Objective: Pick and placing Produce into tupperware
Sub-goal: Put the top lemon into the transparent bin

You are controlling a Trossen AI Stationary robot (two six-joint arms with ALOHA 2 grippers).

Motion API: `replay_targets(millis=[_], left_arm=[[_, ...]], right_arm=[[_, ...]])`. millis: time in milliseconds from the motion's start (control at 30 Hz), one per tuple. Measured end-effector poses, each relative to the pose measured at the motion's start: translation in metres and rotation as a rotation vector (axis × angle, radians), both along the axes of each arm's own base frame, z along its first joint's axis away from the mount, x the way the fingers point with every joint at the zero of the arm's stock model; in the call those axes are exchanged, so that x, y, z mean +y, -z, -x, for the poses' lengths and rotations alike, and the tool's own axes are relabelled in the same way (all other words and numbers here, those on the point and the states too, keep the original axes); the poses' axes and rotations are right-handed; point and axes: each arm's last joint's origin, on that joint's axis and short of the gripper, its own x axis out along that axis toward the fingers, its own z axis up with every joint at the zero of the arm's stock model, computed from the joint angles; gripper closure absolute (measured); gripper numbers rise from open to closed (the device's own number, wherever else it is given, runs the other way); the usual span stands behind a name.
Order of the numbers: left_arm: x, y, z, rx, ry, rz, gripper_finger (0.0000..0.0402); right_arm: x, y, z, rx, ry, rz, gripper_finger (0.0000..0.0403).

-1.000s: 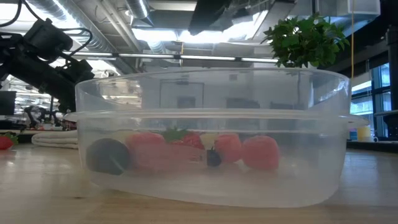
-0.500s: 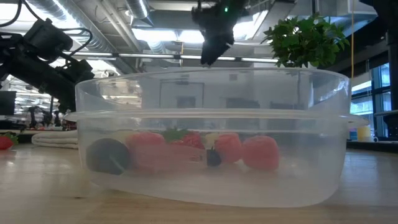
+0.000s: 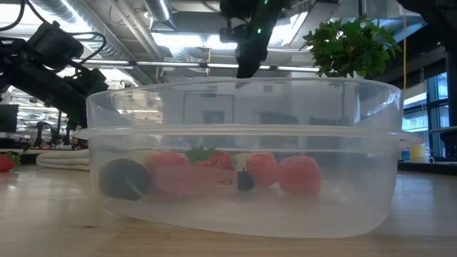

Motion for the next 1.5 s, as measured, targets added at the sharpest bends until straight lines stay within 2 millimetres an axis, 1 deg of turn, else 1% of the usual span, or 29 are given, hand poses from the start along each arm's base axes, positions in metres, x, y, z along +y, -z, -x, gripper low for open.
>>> replay_targets(millis=[67, 167, 300, 500, 733, 1133, 1367, 1500], left_arm=[[0.000, 0.000, 0.000, 0.000, 0.000, 0.000, 0.0151], [0.000, 0.000, 0.000, 0.000, 0.000, 0.000, 0.0151], [0.000, 0.000, 0.000, 0.000, 0.000, 0.000, 0.0151], [0.000, 0.000, 0.000, 0.001, 0.000, 0.001, 0.0151], [0.000, 0.000, 0.000, 0.001, 0.000, 0.000, 0.0151], [0.000, 0.000, 0.000, 0.016, 0.010, -0.016, 0.0151], [0.000, 0.000, 0.000, 0.016, 0.010, -0.017, 0.0151], [0.000, 0.000, 0.000, 0.015, 0.011, -0.017, 0.0151]], right_arm=[[-0.003, 0.012, -0.004, 0.031, -0.026, -0.031, 0.0041], [-0.010, 0.034, -0.013, 0.062, -0.087, -0.123, 0.0041], [-0.023, 0.067, -0.020, 0.141, -0.101, -0.139, 0.0041], [-0.045, 0.098, -0.023, 0.208, -0.086, -0.152, 0.0041], [-0.057, 0.118, -0.026, 0.240, -0.129, -0.144, 0.0040], [-0.072, 0.140, -0.028, 0.240, -0.128, -0.148, 0.0040], [-0.073, 0.164, -0.030, 0.268, -0.139, -0.214, 0.0041], [-0.074, 0.167, -0.030, 0.271, -0.137, -0.220, 0.0053]])
